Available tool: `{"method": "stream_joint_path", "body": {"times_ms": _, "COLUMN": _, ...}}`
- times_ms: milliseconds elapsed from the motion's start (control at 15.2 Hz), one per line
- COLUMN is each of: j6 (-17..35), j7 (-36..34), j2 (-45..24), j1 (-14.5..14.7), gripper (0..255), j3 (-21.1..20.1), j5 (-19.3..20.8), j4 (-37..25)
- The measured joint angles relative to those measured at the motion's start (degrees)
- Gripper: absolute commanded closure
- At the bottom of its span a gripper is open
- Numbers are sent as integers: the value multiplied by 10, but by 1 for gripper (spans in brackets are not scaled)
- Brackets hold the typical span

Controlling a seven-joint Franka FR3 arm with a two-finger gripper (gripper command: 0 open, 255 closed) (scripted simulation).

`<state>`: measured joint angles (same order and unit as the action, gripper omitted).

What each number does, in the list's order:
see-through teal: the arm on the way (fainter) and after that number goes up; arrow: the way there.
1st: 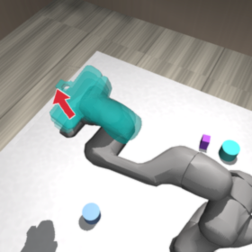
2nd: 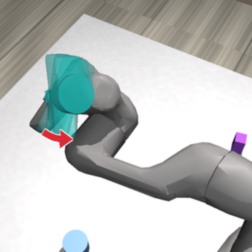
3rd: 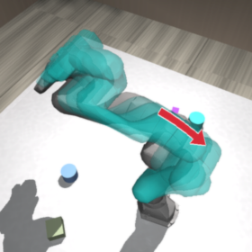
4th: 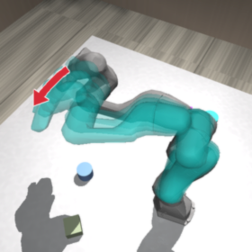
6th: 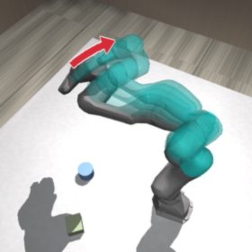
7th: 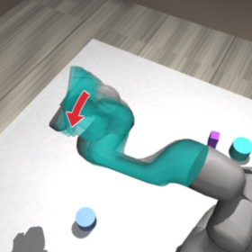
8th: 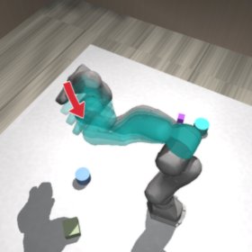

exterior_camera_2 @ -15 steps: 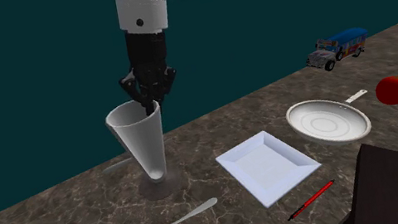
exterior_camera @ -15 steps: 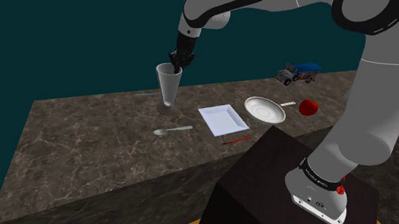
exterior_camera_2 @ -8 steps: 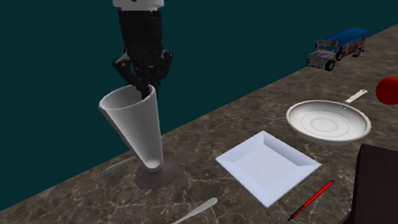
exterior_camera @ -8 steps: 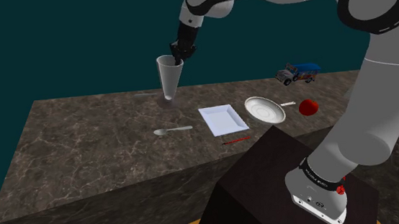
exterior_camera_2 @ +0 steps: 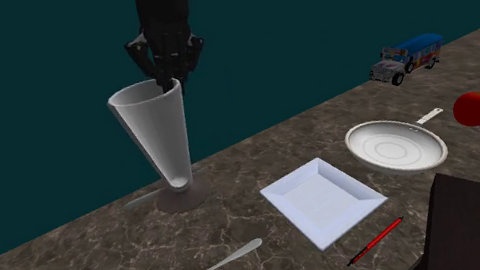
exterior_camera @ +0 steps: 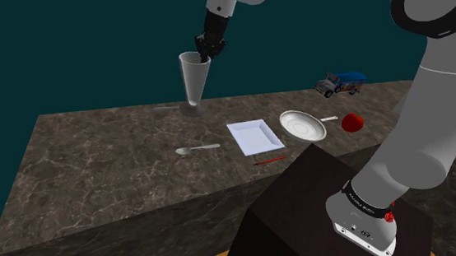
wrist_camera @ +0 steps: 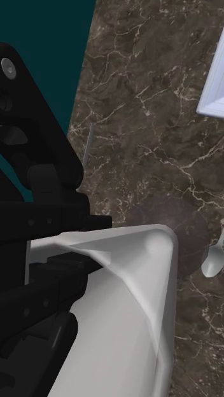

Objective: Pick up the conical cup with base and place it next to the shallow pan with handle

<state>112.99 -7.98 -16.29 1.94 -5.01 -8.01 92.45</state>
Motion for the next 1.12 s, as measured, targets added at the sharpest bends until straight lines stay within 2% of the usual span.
{"method": "stream_joint_path", "body": {"times_ms": 1122, "j6": -128, "j7": -18, "j2": 0, "j1": 0, "gripper": 255, "j3": 0, "j5": 5, "j4": -129}}
